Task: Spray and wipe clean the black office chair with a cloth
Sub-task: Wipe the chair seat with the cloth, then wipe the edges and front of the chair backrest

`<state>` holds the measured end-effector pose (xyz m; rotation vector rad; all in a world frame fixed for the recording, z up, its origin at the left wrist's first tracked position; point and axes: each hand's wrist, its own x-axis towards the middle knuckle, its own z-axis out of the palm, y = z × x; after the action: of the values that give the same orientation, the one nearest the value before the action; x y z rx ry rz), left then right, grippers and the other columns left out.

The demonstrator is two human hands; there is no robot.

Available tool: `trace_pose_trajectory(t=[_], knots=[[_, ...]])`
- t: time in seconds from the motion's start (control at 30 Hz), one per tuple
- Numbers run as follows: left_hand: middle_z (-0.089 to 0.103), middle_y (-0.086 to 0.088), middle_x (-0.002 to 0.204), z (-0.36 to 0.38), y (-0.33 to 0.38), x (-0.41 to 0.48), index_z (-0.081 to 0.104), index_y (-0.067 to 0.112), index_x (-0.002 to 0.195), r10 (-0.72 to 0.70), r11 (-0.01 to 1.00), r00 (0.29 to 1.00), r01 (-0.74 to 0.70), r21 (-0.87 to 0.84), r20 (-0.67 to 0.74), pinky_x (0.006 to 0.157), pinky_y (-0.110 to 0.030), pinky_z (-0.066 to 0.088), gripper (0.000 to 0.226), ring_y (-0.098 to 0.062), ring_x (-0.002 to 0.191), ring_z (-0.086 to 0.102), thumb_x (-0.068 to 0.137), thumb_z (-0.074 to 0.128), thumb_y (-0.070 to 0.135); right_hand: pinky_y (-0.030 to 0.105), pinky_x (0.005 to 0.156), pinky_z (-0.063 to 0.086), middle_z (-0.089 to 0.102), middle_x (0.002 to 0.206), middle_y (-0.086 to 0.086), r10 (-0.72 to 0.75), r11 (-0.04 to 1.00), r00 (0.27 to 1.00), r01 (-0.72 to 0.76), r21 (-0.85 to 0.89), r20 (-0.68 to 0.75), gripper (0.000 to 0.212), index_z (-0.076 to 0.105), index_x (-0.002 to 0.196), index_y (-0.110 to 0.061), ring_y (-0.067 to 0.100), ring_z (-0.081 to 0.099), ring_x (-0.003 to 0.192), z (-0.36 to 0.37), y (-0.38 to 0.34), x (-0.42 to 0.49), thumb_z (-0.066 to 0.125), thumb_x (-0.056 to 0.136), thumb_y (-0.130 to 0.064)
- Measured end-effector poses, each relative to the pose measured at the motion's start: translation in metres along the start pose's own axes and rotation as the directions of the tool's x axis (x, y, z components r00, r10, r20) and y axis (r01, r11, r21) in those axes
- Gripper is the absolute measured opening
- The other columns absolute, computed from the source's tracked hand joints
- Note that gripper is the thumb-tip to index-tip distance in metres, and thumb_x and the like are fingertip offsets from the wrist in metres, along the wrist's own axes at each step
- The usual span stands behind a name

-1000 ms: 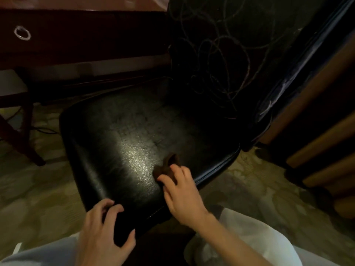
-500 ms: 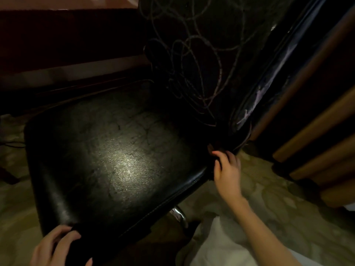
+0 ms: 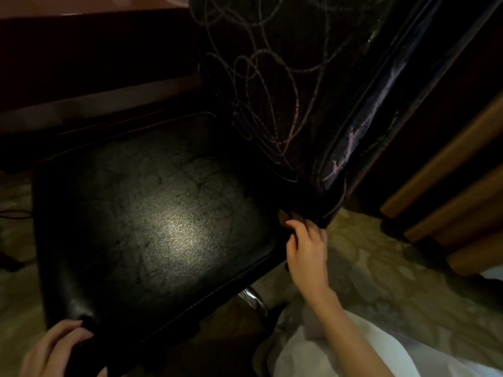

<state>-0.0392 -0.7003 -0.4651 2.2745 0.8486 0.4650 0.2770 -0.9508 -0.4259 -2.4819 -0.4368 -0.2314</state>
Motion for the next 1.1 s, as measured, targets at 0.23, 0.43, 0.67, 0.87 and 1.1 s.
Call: trace_pose_trajectory(t=[0.23,0.43,0.67,0.87,1.1], knots=[[0.05,0.003,0.108,-0.012,0.015,0.013,0.054,0.04,0.088,-0.002,1.0,1.0,0.003,0.02,-0.025,0.099,-0.052,0.034,0.035,-0.007,0.106,0.048,0.054,0.055,0.048,0.015,0.086,0.034,0.06,0.111,-0.001,-0.062,0.975,0.995,0.045,0.216,0.072,0.03,0.064,0.108,-0.021,0.015,0.049,0.103,-0.025,-0.002,-0.039,0.062,0.084,-0.004],[0.055,-0.005,0.106,0.007,0.101,0.022,0.063,0.017,0.089,0.098,0.983,0.988,-0.078,0.167,-0.118,0.084,-0.023,0.03,0.045,-0.032,0.093,0.053,0.062,0.047,0.049,0.031,0.091,0.036,0.059,0.117,0.01,-0.076,0.996,0.995,0.074,0.046,0.062,0.031,0.063,0.112,-0.016,0.031,0.05,0.103,-0.016,0.007,0.017,0.057,0.084,-0.005],[0.047,0.01,0.103,0.066,0.166,0.061,0.059,0.021,0.097,0.315,0.936,0.941,-0.33,0.123,0.123,0.078,-0.022,0.038,0.021,-0.007,0.095,0.044,0.078,0.068,0.017,0.017,0.092,0.033,0.055,0.113,-0.011,-0.103,0.979,0.986,0.078,0.188,0.128,0.03,0.061,0.109,-0.027,0.012,0.049,0.109,-0.031,0.008,-0.027,0.058,0.086,-0.009],[0.05,0.004,0.107,0.092,0.184,0.088,0.059,0.02,0.104,0.395,0.88,0.891,-0.438,0.186,0.225,0.078,-0.024,0.044,0.022,-0.013,0.097,0.046,0.082,0.064,0.022,0.019,0.091,0.036,0.056,0.106,-0.007,-0.203,0.938,0.951,0.257,0.232,-0.232,0.025,0.063,0.109,-0.024,0.012,0.051,0.106,-0.129,-0.026,-0.003,0.054,0.086,-0.021],[0.054,0.001,0.109,0.107,0.197,0.101,0.058,0.023,0.104,0.395,0.843,0.878,-0.463,0.273,0.269,0.077,-0.032,0.047,0.024,-0.02,0.097,0.049,0.082,0.06,0.031,0.019,0.092,0.028,0.052,0.113,0.021,-0.34,0.939,0.75,0.306,-0.159,-0.567,0.028,0.059,0.117,-0.011,0.031,0.048,0.106,-0.203,-0.057,0.07,0.055,0.09,-0.017]])
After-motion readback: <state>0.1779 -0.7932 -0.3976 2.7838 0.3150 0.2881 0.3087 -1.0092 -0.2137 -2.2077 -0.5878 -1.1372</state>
